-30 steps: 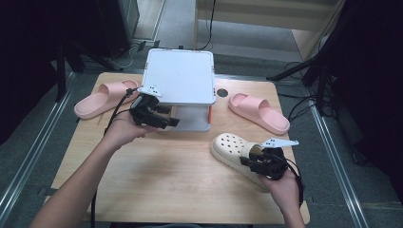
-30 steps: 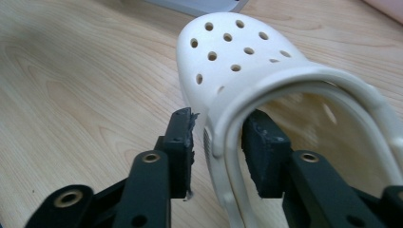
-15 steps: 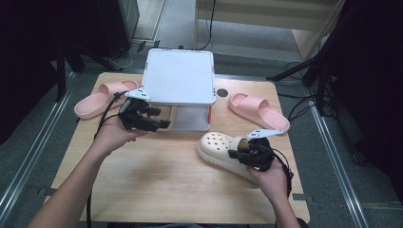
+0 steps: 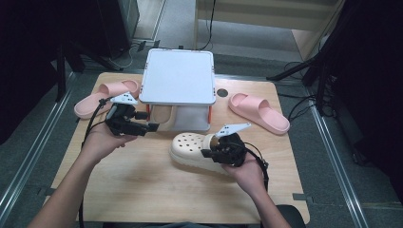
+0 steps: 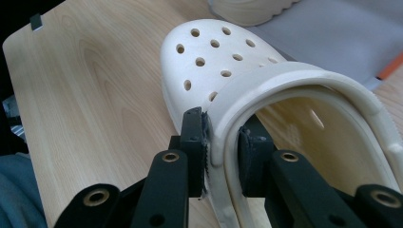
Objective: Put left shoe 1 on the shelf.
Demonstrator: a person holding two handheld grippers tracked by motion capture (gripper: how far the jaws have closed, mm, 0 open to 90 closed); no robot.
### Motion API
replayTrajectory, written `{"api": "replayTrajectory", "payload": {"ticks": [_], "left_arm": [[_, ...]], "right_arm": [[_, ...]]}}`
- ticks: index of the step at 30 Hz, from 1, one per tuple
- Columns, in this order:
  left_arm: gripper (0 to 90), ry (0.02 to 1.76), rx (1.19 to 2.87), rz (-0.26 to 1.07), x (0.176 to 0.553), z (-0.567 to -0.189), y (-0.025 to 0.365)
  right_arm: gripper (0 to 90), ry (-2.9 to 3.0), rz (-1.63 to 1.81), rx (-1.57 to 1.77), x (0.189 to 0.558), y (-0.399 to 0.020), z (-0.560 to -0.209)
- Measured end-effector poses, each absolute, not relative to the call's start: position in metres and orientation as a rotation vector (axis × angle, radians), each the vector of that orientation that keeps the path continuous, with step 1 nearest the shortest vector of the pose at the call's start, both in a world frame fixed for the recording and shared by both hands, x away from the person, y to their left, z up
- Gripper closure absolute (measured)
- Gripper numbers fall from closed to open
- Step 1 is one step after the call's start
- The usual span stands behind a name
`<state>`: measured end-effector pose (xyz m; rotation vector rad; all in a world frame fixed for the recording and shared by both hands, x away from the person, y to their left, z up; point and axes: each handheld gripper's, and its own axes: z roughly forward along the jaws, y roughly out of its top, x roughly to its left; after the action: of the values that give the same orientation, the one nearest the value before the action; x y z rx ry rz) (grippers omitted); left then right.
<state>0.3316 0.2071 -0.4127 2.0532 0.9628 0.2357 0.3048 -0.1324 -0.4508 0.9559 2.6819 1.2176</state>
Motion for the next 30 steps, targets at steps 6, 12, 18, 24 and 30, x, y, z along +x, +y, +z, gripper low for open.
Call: {"api": "replayTrajectory", "payload": {"ticks": [6, 12, 18, 24, 30], "left_arm": [[46.8, 0.973, 2.020, 0.279, 0.325, -0.413, 0.207], [62.4, 0.986, 2.053, 0.259, 0.323, -0.417, 0.199], [76.1, 0.997, 2.074, 0.208, 0.325, -0.422, 0.189], [80.3, 0.985, 2.101, 0.194, 0.324, -0.427, 0.180], [80.4, 0.968, 2.119, 0.176, 0.320, -0.433, 0.172]], "right_arm": [[76.5, 2.717, 1.221, 0.950, 0.312, -0.118, -0.457], [75.8, 2.746, 1.187, 0.945, 0.315, -0.113, -0.465], [69.2, 2.769, 1.184, 0.923, 0.314, -0.111, -0.469], [61.7, 2.744, 1.185, 0.879, 0.306, -0.114, -0.466], [65.0, 2.709, 1.276, 0.930, 0.303, -0.131, -0.459]]}}
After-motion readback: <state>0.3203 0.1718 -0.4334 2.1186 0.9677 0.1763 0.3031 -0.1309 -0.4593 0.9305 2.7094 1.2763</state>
